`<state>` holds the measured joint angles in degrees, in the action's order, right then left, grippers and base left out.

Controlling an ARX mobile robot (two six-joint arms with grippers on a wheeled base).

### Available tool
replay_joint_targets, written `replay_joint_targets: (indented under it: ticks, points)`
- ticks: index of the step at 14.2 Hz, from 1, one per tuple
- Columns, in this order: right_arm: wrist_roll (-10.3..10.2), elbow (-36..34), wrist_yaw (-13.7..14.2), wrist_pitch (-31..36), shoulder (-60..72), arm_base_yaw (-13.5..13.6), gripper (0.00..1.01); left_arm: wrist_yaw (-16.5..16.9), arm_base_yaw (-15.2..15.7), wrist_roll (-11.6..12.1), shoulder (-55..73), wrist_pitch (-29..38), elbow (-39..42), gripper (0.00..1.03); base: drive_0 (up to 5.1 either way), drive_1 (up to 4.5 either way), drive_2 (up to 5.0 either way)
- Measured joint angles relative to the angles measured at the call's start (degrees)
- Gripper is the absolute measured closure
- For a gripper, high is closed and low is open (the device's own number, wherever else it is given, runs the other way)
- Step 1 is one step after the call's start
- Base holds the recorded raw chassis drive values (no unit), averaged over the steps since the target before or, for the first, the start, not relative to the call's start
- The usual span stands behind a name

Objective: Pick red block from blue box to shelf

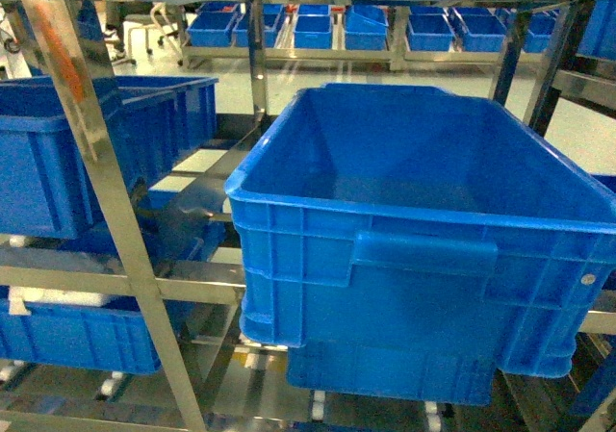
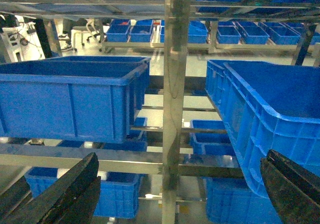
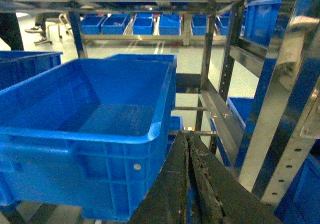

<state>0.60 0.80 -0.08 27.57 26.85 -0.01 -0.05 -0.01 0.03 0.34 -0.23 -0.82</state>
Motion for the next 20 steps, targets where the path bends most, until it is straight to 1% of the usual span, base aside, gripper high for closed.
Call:
replay_joint_targets:
  ticks: [1, 6, 14, 15, 16, 19, 20]
  points:
    - [-0.04, -0.09, 0.02, -2.62, -1.03, 0.00, 0.99, 0.00, 0.00, 0.00, 0.00, 0.00, 0.00, 0.05, 0.0, 0.00, 0.0]
    - [-0.15, -0.09, 0.02, -9.20, -8.37, 0.00, 0.99, 0.00, 0.00, 0.00, 0.00, 0.00, 0.00, 0.05, 0.0, 0.00, 0.0]
    - [-0.15, -0.09, 0.02, -16.85, -16.26, 0.00, 0.99, 0.00, 0.00, 0.00, 0.00, 0.00, 0.00, 0.05, 0.0, 0.00, 0.0]
    - [-0.17, -0.04, -0.07, -26.25, -22.67, 0.00, 0.99, -0.02, 0.00, 0.00, 0.00, 0.00, 0.00, 0.05, 0.0, 0.00, 0.0]
    - [-0.17, -0.04, 0.02, -27.91, -26.08, 0.00, 0.99, 0.00, 0.00, 0.00, 0.00, 0.00, 0.00, 0.05, 0.0, 0.00, 0.0]
    - [-0.17, -0.04, 0.09, -27.52, -26.60, 0.00, 0.99, -0.02, 0.00, 0.00, 0.00, 0.00, 0.00, 0.05, 0.0, 0.00, 0.0]
    - [-0.17, -0.07, 0.07, -27.87, -26.60, 0.00, 0.91, 0.00, 0.00, 0.00, 0.00, 0.04, 0.00, 0.05, 0.0, 0.00, 0.0]
